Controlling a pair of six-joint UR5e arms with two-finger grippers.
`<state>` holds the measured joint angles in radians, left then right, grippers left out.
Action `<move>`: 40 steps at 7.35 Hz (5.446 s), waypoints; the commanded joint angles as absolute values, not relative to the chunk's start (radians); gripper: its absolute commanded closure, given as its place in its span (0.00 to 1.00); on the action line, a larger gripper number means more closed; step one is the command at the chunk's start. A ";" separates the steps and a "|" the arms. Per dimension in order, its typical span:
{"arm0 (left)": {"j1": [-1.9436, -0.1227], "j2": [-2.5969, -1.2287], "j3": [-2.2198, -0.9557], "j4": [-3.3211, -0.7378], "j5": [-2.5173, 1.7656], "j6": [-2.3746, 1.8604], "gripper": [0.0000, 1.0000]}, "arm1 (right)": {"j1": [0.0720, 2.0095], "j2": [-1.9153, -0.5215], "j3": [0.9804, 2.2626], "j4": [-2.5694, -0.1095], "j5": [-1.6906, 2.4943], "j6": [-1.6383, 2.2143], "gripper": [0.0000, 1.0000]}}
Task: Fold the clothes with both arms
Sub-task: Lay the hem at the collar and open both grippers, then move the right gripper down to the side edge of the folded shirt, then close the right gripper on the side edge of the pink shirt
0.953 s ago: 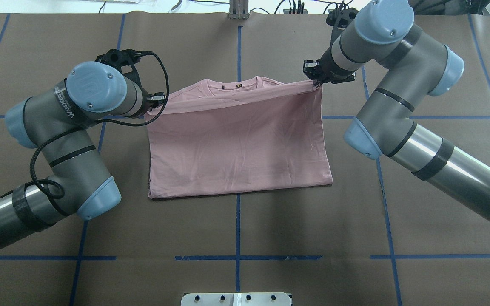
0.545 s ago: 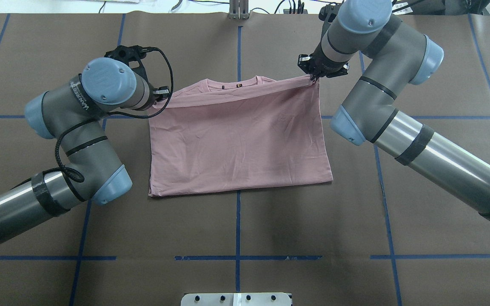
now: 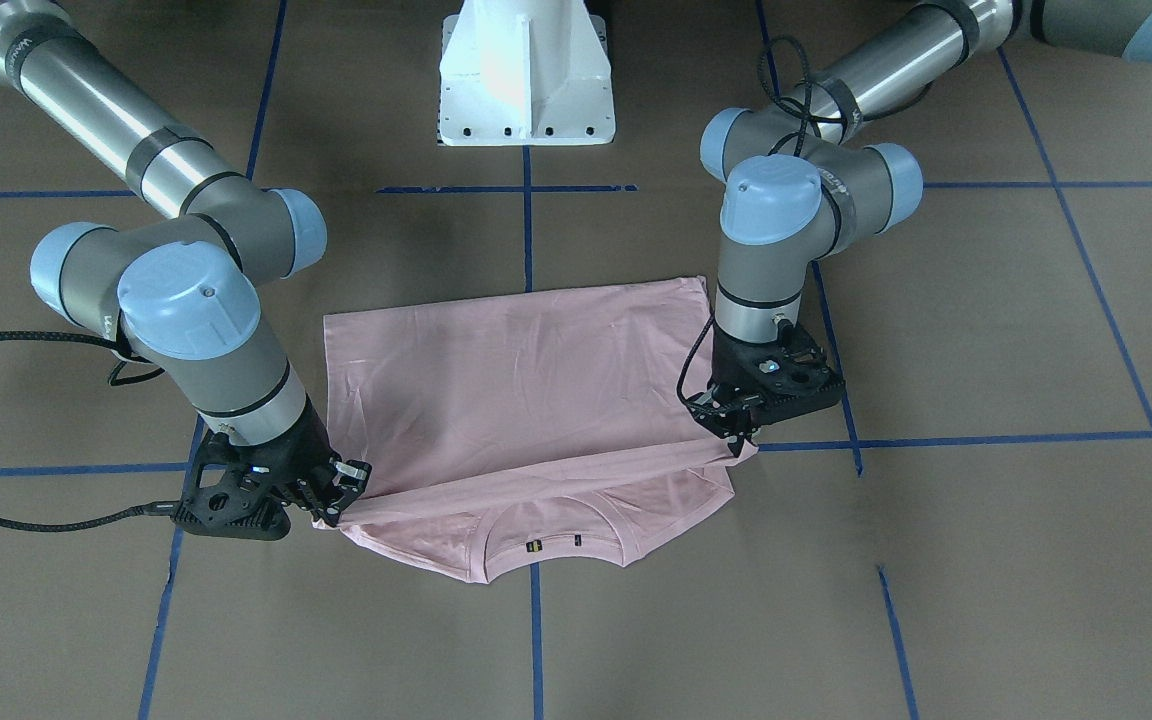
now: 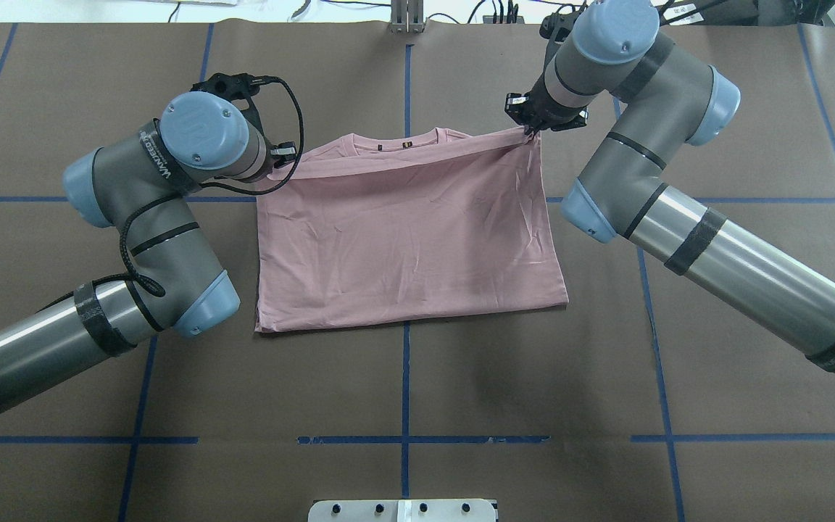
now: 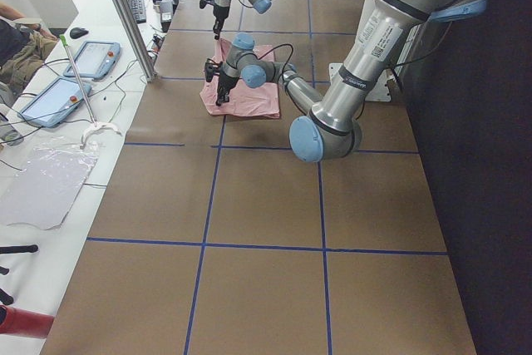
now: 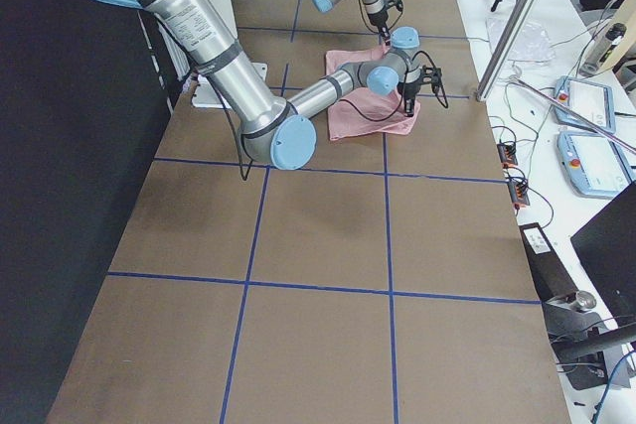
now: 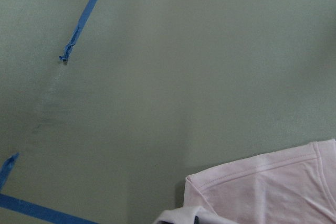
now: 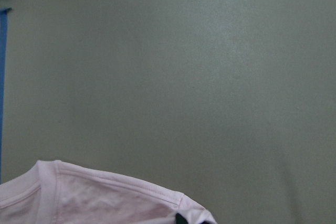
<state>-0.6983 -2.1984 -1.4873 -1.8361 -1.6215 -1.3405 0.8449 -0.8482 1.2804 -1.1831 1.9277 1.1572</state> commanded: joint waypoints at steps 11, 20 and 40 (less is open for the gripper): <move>-0.704 -2.224 -1.518 -1.835 -1.646 -1.330 0.00 | 0.841 -0.889 1.368 -1.170 2.029 1.177 0.00; -0.683 -2.214 -1.629 -1.822 -1.683 -1.344 0.00 | 0.588 -1.201 1.764 -1.397 1.922 1.295 0.00; -0.680 -2.212 -1.637 -1.822 -1.680 -1.335 0.00 | 0.399 -1.545 2.115 -1.396 1.971 1.293 1.00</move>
<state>-0.6795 -2.2119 -1.6354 -1.8236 -1.6797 -1.3346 0.4725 -1.4468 2.0076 -1.3968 1.9463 1.2901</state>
